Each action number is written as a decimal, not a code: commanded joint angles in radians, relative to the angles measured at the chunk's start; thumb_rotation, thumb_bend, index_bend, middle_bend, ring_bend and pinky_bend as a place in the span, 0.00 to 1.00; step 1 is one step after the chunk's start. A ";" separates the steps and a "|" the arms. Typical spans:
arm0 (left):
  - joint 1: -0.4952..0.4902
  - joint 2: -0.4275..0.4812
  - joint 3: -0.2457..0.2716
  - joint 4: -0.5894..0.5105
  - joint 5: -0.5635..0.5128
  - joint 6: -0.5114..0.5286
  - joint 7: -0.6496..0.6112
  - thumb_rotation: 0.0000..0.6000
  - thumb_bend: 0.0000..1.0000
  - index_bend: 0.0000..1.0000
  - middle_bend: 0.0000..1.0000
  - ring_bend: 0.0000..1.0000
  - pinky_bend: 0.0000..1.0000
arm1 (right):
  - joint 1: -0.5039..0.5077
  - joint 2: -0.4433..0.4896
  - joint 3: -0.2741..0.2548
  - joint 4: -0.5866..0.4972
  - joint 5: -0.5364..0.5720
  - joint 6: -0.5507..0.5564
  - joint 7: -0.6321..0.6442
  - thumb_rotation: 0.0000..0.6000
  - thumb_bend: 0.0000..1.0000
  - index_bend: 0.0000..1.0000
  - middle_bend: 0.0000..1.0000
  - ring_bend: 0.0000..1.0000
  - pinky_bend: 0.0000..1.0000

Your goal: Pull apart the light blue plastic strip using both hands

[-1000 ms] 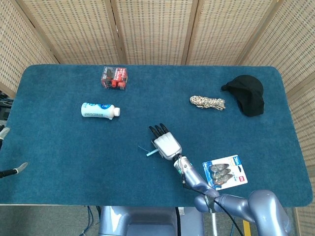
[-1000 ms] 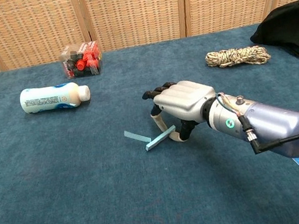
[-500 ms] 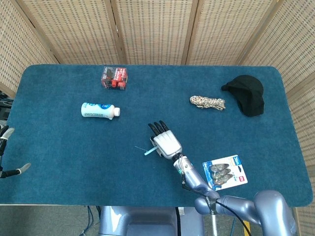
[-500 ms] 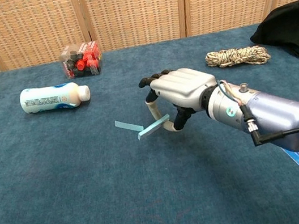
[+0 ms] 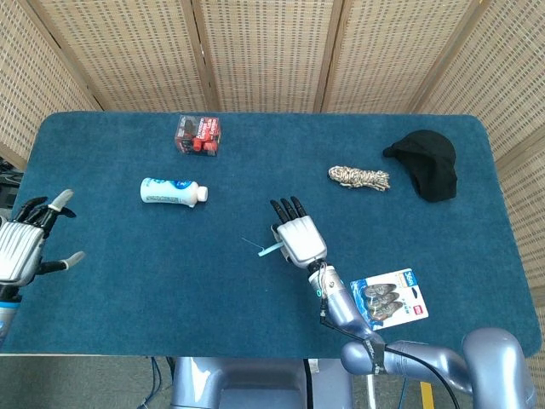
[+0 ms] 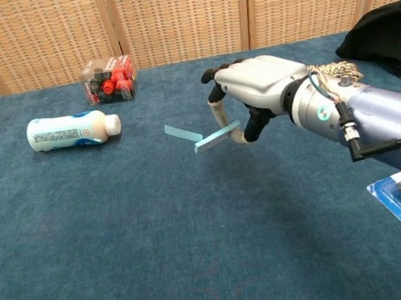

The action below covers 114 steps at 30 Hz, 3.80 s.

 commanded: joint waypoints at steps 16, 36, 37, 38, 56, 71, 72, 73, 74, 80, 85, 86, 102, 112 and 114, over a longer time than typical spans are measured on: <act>-0.313 -0.124 -0.036 -0.010 0.035 -0.325 0.163 1.00 0.00 0.06 1.00 1.00 1.00 | 0.018 0.018 0.001 -0.063 0.075 0.044 -0.107 1.00 0.52 0.65 0.08 0.00 0.00; -0.430 -0.380 -0.052 0.055 -0.076 -0.401 0.179 1.00 0.14 0.35 1.00 1.00 1.00 | 0.039 0.005 -0.006 -0.062 0.111 0.058 -0.130 1.00 0.54 0.65 0.08 0.00 0.00; -0.435 -0.390 -0.053 0.061 -0.080 -0.401 0.174 1.00 0.15 0.36 1.00 1.00 1.00 | 0.040 0.005 -0.006 -0.063 0.111 0.059 -0.130 1.00 0.54 0.65 0.08 0.00 0.00; -0.441 -0.402 -0.054 0.071 -0.084 -0.401 0.170 1.00 0.16 0.37 1.00 1.00 1.00 | 0.041 0.006 -0.006 -0.064 0.113 0.060 -0.131 1.00 0.54 0.65 0.08 0.00 0.00; -0.512 -0.515 -0.058 0.142 -0.137 -0.435 0.162 1.00 0.32 0.44 1.00 1.00 1.00 | 0.045 0.007 0.002 -0.099 0.155 0.079 -0.122 1.00 0.54 0.65 0.08 0.00 0.00; -0.548 -0.582 -0.064 0.182 -0.182 -0.453 0.196 1.00 0.31 0.48 1.00 1.00 1.00 | 0.046 0.028 0.021 -0.119 0.201 0.086 -0.108 1.00 0.55 0.65 0.08 0.00 0.00; -0.550 -0.585 -0.064 0.183 -0.185 -0.454 0.197 1.00 0.31 0.49 1.00 1.00 1.00 | 0.047 0.030 0.021 -0.120 0.201 0.086 -0.106 1.00 0.56 0.65 0.08 0.00 0.00; -0.551 -0.588 -0.065 0.184 -0.188 -0.454 0.200 1.00 0.31 0.51 1.00 1.00 1.00 | 0.047 0.032 0.021 -0.122 0.202 0.086 -0.103 1.00 0.56 0.65 0.08 0.00 0.00; -0.553 -0.592 -0.064 0.186 -0.190 -0.453 0.202 1.00 0.32 0.51 1.00 1.00 1.00 | 0.047 0.035 0.021 -0.123 0.202 0.086 -0.102 1.00 0.56 0.65 0.08 0.00 0.00; -0.557 -0.609 -0.067 0.199 -0.203 -0.445 0.215 1.00 0.33 0.53 1.00 1.00 1.00 | 0.047 0.046 0.018 -0.128 0.202 0.087 -0.092 1.00 0.55 0.65 0.08 0.00 0.00; -0.561 -0.615 -0.071 0.202 -0.209 -0.435 0.218 1.00 0.35 0.53 1.00 1.00 1.00 | 0.049 0.051 0.014 -0.131 0.201 0.088 -0.085 1.00 0.56 0.65 0.08 0.00 0.00; -0.561 -0.617 -0.071 0.203 -0.210 -0.432 0.219 1.00 0.35 0.53 1.00 1.00 1.00 | 0.049 0.052 0.013 -0.132 0.200 0.088 -0.084 1.00 0.56 0.65 0.08 0.00 0.00; -0.567 -0.649 -0.077 0.234 -0.229 -0.407 0.236 1.00 0.42 0.60 1.00 1.00 1.00 | 0.053 0.061 0.008 -0.141 0.198 0.096 -0.070 1.00 0.57 0.65 0.09 0.00 0.00; -0.568 -0.653 -0.083 0.241 -0.246 -0.405 0.238 1.00 0.51 0.70 1.00 1.00 1.00 | 0.056 0.068 0.008 -0.149 0.200 0.100 -0.067 1.00 0.57 0.65 0.09 0.00 0.00; -0.569 -0.653 -0.083 0.242 -0.247 -0.405 0.240 1.00 0.54 0.72 1.00 1.00 1.00 | 0.057 0.070 0.007 -0.151 0.200 0.100 -0.067 1.00 0.57 0.65 0.09 0.00 0.00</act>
